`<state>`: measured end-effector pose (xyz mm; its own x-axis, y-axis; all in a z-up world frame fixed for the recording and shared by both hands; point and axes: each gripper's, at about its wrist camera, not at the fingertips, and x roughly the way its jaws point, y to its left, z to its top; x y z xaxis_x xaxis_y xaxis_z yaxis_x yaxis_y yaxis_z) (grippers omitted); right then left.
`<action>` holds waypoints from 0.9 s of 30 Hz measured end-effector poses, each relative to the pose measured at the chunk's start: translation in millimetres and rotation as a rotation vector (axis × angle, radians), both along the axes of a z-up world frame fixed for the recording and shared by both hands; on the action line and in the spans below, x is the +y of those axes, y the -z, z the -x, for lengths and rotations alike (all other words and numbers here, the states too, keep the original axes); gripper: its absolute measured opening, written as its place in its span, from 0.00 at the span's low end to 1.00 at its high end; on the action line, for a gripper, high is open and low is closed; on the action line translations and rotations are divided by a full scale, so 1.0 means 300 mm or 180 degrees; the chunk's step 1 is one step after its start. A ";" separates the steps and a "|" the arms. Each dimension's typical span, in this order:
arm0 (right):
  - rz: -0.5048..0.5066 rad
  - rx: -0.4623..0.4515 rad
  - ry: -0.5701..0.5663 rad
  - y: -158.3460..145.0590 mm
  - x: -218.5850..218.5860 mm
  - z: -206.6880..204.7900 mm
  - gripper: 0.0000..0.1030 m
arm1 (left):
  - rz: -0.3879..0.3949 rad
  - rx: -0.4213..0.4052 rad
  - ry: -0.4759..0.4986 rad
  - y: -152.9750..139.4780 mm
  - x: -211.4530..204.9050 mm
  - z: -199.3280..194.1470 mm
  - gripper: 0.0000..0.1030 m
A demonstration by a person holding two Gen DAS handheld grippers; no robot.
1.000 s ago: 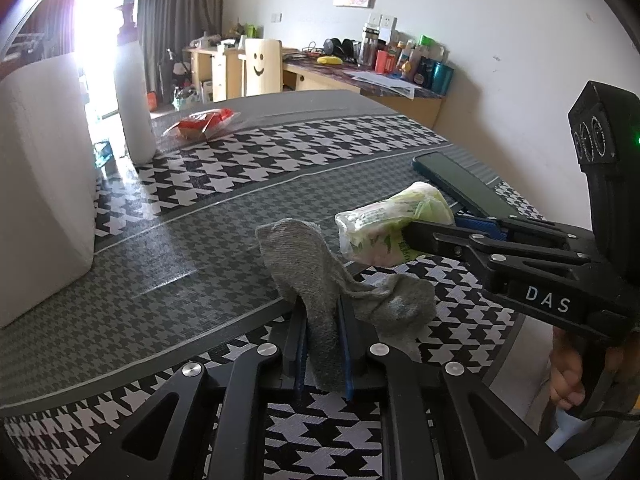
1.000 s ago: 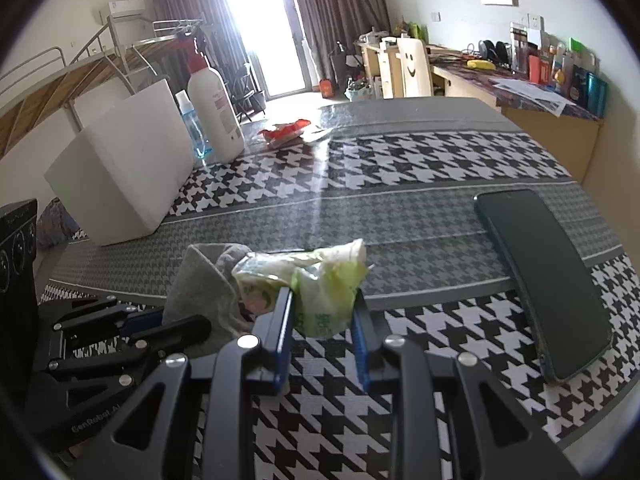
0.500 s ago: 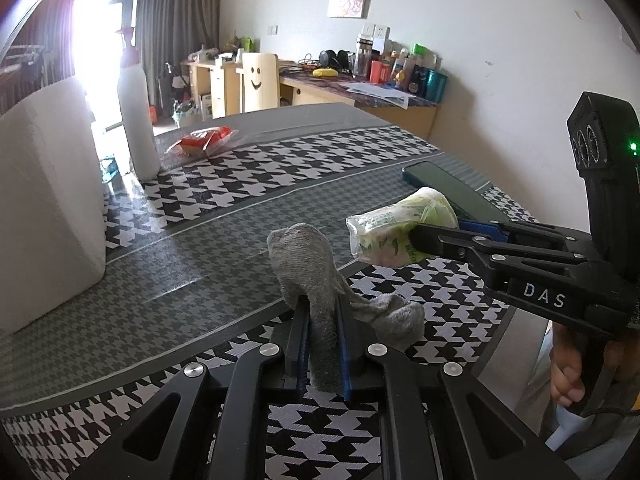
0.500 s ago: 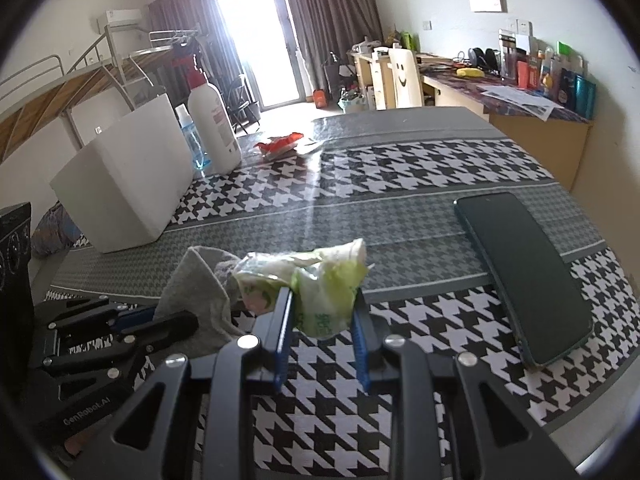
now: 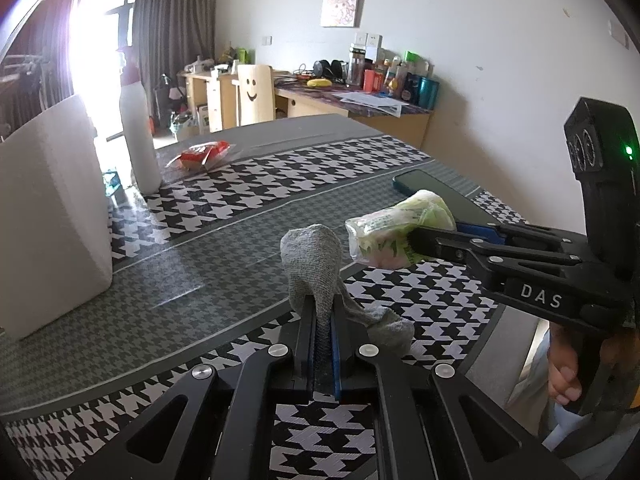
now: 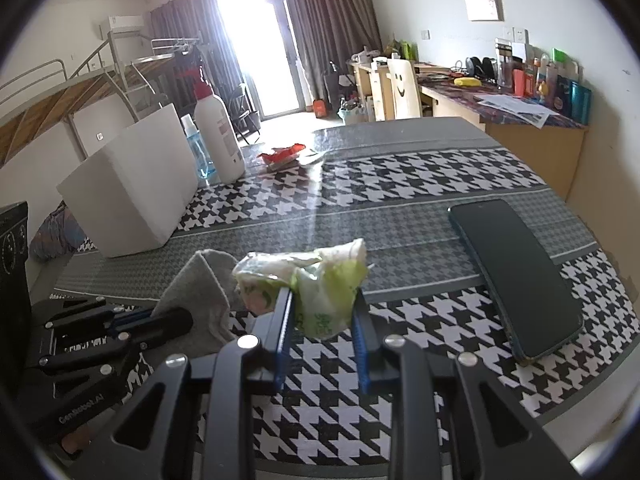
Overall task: Organize soft objects
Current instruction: 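Lift the grey sock with the left tool while the right tool lifts the green bag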
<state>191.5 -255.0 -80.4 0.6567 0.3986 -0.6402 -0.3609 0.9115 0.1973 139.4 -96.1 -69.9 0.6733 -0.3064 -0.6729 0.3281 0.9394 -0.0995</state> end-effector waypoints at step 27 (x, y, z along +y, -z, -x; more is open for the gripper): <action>-0.0094 -0.0235 0.0044 -0.056 0.004 0.040 0.30 | -0.0119 -0.0185 -0.0129 -0.074 0.036 -0.002 0.06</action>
